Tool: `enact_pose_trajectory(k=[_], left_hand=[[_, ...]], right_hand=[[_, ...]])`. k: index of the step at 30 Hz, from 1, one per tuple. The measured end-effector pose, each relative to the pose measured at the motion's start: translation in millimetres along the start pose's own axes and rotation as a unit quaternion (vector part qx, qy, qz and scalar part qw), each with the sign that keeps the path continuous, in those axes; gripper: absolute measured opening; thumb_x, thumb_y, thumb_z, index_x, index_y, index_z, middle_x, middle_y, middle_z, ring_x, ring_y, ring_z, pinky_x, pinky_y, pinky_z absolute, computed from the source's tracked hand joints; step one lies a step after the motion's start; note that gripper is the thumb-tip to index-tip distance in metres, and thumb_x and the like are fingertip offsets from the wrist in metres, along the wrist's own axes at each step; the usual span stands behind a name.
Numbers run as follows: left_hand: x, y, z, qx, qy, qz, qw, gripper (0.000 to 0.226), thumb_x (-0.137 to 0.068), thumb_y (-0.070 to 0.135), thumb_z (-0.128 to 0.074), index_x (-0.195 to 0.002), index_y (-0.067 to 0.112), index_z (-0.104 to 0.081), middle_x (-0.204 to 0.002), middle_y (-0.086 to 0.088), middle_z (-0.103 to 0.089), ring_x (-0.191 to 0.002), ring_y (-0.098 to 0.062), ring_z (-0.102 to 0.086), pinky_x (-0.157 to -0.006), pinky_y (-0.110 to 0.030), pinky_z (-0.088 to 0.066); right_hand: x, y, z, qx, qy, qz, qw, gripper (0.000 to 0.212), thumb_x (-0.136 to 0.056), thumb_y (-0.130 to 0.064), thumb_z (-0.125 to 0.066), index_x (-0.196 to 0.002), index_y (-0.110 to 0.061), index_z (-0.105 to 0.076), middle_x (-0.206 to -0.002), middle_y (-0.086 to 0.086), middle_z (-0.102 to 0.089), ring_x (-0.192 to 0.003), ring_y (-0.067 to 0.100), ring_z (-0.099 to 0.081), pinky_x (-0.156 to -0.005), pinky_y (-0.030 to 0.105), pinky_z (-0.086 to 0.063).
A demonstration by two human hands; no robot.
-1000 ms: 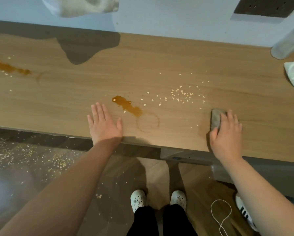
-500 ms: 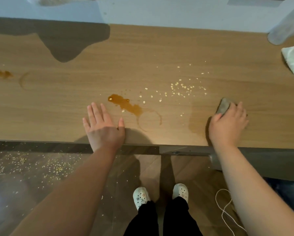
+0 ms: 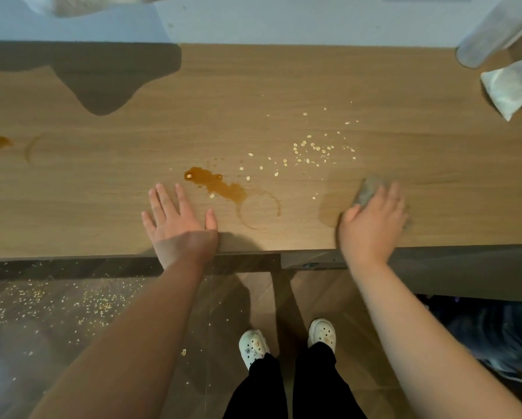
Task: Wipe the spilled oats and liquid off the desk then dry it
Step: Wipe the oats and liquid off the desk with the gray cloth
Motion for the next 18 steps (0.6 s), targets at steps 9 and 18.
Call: enact_pose_trajectory(k=[9, 18], left_hand=[[-1.2, -0.9, -0.5, -0.003, -0.001, 0.002, 1.000, 0.077, -0.096, 0.056, -0.023, -0.156, 0.014, 0.001, -0.163, -0.015, 0.005, -0.150, -0.029, 0.005, -0.120, -0.049, -0.004], [-1.8, -1.9, -1.9, -0.009, -0.001, -0.003, 1.000, 0.077, -0.096, 0.057, -0.021, -0.156, 0.014, 0.000, -0.163, -0.016, 0.005, -0.150, -0.030, 0.004, -0.121, -0.050, -0.006]], right_hand=[[-5.5, 34.8, 3.0, -0.020, -0.025, 0.040, 0.999, 0.057, -0.096, -0.023, -0.038, -0.150, -0.006, -0.029, -0.160, 0.014, -0.020, -0.147, 0.033, -0.018, -0.120, 0.053, -0.019], [8.3, 9.7, -6.8, 0.016, -0.022, 0.109, 0.994, 0.056, -0.097, -0.026, -0.035, -0.149, -0.007, -0.028, -0.160, 0.015, -0.020, -0.147, 0.034, -0.020, -0.120, 0.048, -0.011]])
Point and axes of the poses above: each hand's wrist, its own x-axis away from the middle knuckle, its own z-axis out of the back of the hand, y = z × x, the point moved 4 cm from there along -x, towards the middle knuckle
